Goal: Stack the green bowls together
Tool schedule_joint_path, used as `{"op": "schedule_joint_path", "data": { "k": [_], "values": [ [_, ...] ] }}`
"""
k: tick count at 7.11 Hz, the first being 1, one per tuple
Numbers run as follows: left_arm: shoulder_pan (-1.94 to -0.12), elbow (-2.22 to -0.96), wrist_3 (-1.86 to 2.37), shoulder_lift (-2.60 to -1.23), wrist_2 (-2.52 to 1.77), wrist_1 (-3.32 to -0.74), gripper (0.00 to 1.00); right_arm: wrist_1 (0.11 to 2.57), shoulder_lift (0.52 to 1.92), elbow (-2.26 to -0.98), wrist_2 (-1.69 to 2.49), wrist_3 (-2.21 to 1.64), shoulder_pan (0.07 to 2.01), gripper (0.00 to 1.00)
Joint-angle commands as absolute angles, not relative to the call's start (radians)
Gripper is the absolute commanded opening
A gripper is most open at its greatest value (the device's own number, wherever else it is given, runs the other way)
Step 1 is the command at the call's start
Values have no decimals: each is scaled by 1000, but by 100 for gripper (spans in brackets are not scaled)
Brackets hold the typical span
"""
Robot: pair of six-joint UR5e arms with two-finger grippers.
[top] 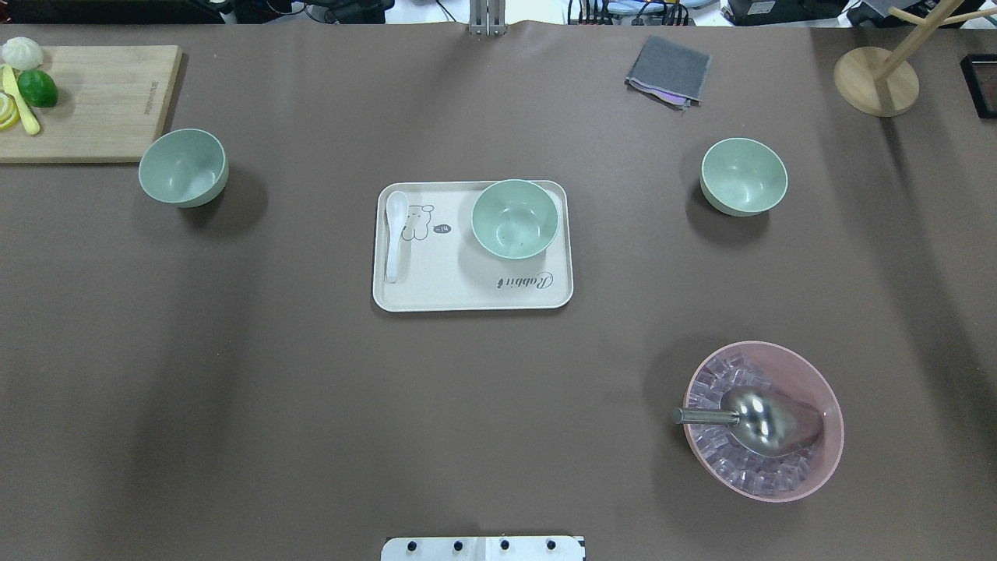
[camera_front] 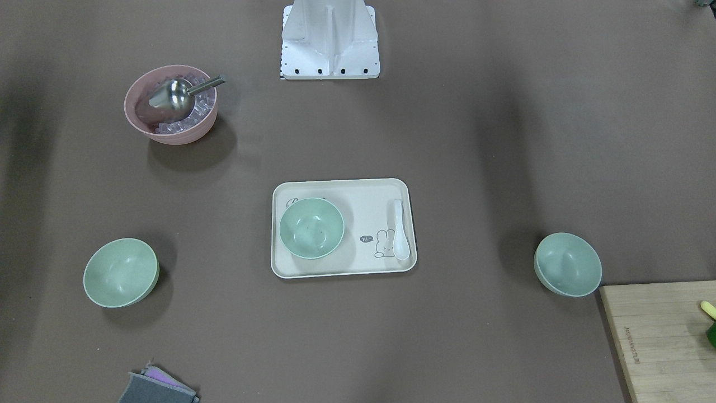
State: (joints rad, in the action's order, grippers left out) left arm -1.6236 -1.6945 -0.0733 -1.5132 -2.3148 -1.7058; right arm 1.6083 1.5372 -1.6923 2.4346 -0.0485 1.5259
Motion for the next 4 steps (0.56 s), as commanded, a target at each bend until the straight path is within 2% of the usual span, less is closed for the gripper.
{"op": "schedule_joint_path", "data": {
  "k": [1,4],
  "values": [
    [-1576,-1654,-25,-1569,-2310,-1703,98,1603,1532,-1697,2436,-48,1500,100],
    [-1571,-1655,77,-1575,-2313,-1767,98,1606,1520,-1692,2385,-52,1474,100]
  ]
}}
